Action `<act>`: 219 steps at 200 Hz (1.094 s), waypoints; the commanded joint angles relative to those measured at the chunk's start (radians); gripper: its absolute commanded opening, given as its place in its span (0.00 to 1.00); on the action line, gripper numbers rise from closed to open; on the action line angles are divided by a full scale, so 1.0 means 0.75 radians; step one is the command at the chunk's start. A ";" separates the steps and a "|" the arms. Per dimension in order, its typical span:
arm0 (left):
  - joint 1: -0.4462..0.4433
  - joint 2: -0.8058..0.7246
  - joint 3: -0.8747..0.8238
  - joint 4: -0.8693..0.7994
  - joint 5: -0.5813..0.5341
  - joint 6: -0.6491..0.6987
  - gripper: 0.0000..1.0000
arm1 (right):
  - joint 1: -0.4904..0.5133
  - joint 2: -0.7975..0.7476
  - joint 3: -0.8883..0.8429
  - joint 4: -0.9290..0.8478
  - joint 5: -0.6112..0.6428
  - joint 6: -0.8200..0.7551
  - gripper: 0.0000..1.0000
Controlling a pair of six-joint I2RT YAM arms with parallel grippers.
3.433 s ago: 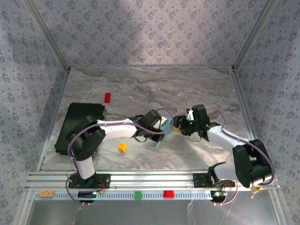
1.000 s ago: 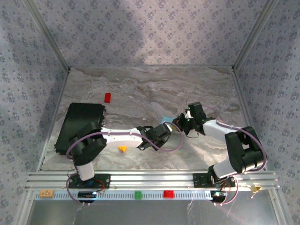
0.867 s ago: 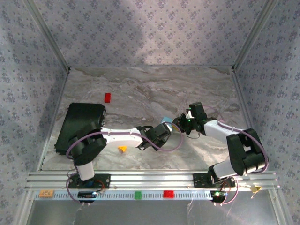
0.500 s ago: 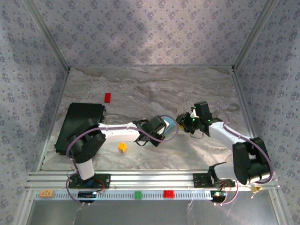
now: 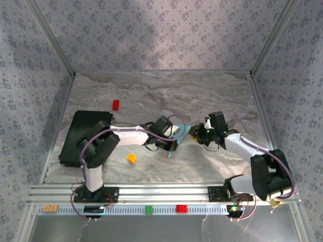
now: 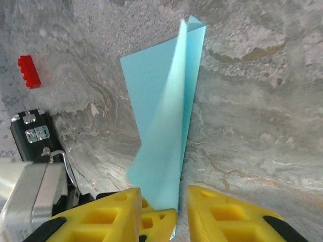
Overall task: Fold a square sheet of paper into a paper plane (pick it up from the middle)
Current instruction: Fold the wing for the fifth time at the center of the table.
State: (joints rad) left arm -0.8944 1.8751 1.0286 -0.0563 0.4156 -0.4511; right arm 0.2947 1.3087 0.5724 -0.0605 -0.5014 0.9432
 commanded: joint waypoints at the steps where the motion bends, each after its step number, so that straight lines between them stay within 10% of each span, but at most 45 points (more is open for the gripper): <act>1: 0.021 0.023 -0.019 0.084 0.146 -0.068 0.00 | 0.025 -0.025 -0.027 0.062 -0.004 -0.050 0.29; 219: 0.149 0.130 -0.159 0.562 0.490 -0.430 0.00 | 0.123 0.115 -0.013 0.228 -0.008 -0.145 0.16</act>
State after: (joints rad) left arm -0.7887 1.9537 0.9249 0.2813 0.7303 -0.7300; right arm 0.3939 1.3758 0.5377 0.0925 -0.4866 0.8474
